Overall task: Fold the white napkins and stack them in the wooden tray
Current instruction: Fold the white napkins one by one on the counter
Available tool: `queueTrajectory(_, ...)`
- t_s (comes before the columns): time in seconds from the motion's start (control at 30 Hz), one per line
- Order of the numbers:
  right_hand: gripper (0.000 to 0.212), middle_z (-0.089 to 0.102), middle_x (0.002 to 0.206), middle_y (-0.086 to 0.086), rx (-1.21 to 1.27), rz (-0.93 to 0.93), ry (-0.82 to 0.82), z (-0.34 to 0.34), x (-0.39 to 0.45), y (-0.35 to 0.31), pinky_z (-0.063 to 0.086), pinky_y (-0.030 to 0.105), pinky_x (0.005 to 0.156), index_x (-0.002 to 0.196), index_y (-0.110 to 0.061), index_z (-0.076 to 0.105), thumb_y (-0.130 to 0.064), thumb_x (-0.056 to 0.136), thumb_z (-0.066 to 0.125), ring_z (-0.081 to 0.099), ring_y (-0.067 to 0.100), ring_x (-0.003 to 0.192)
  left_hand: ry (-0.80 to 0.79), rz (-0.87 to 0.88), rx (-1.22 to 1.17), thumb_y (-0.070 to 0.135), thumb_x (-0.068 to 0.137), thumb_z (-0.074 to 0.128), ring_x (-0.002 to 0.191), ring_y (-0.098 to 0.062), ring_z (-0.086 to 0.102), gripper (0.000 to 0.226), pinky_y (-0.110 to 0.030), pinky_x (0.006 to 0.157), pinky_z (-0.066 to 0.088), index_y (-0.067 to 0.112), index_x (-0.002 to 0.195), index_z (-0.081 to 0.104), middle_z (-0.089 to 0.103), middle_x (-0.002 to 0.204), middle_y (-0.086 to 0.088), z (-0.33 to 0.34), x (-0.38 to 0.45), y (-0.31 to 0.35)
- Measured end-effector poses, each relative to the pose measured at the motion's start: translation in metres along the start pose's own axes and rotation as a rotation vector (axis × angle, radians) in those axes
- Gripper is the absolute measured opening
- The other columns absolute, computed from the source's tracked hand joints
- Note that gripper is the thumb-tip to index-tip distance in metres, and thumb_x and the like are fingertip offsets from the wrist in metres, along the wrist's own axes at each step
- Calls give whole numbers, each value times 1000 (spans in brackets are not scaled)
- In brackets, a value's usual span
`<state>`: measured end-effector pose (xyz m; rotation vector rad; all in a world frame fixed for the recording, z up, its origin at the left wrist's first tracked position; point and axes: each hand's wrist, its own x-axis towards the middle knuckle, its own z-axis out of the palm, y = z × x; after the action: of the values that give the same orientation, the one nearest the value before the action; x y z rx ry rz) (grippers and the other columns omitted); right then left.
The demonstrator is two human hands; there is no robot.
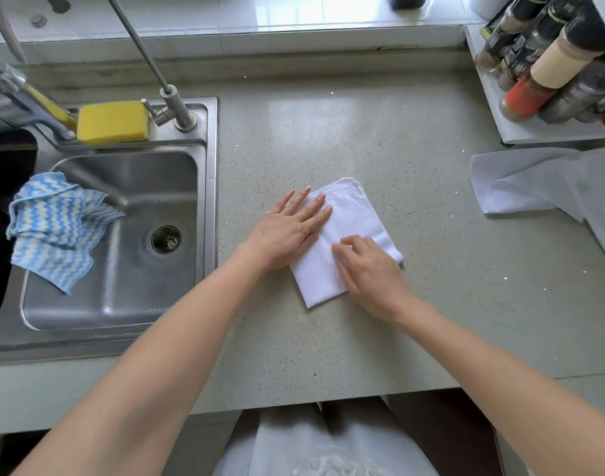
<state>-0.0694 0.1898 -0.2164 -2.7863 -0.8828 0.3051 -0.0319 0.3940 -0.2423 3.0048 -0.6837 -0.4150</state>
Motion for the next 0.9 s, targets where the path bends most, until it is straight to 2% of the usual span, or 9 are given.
queueTrajectory(0.03, 24, 58, 113, 12, -43, -33, 34, -5, 11, 6, 44, 40, 82, 109, -6, 60, -22, 97, 46, 55, 33, 100, 3, -38, 6, 40, 104, 17, 147, -24, -11, 53, -35, 116, -14, 28, 153, 3, -5, 161, 2, -1, 0, 6)
queueTrajectory(0.1, 27, 59, 122, 16, -109, -95, 79, -9, 30, 19, 45, 39, 90, 116, -5, 61, -20, 95, 53, 57, 34, 111, 10, -146, -22, 39, 104, 18, 147, -26, -12, 53, -38, 117, -11, 26, 153, 3, -7, 161, -3, 4, -4, 18)
queueTrajectory(0.17, 51, 35, 151, 15, -111, -115, -34, -3, 39, 29, 26, 37, 113, 142, -6, 42, -32, 99, 46, 33, 28, 140, 23, -258, -102, 43, 103, 18, 147, -26, -14, 57, -39, 118, -11, 26, 153, -4, -13, 160, -4, 14, -11, 29)
queueTrajectory(0.23, 63, 5, 160, 6, -127, -116, -123, 10, 38, 37, 2, 33, 121, 153, -15, 13, -44, 101, 31, 3, 20, 148, 60, -310, -142, 49, 101, 16, 146, -25, -17, 62, -39, 119, -11, 26, 150, -11, -21, 158, -5, 23, -18, 35)
queueTrajectory(0.27, 63, -1, 160, 4, -138, -94, -121, 17, 34, 39, -3, 33, 120, 153, -19, 6, -48, 100, 26, -3, 18, 148, 89, -318, -150, 51, 99, 16, 146, -25, -17, 64, -38, 119, -10, 24, 151, -11, -22, 157, -6, 26, -20, 35)
queueTrajectory(0.5, 67, -3, 159, 3, -91, 97, -27, 29, 27, 36, -3, 36, 120, 152, -20, 5, -54, 95, 16, -4, 17, 147, 98, -328, -94, 61, 92, 1, 147, -28, -12, 79, -39, 119, -8, 11, 152, -3, -12, 159, -12, 29, -19, 34)
queueTrajectory(0.63, 67, -14, 159, 4, -31, 289, -13, 30, 19, 19, -10, 34, 119, 152, -19, -6, -46, 100, 26, -14, 16, 147, 97, -361, 27, 59, 95, 12, 146, -29, -17, 77, -44, 119, -8, 12, 152, -10, -24, 154, -10, 13, -10, 21)
queueTrajectory(0.73, 68, -23, 157, 4, 23, 411, -54, 29, 10, 1, -15, 34, 117, 149, -19, -17, -46, 101, 23, -21, 16, 145, 90, -331, -11, 55, 98, 21, 145, -26, -20, 78, -37, 119, -10, 9, 149, -16, -24, 156, -11, -1, -16, 12)
queueTrajectory(0.9, 74, -22, 157, 4, 111, 335, -95, 10, 0, 4, -13, 31, 116, 151, -16, -12, -51, 99, 28, -20, 15, 145, -2, -175, -231, 63, 94, 19, 142, -15, -27, 85, -29, 118, -14, 10, 148, -20, -29, 155, -6, 5, -53, 30)
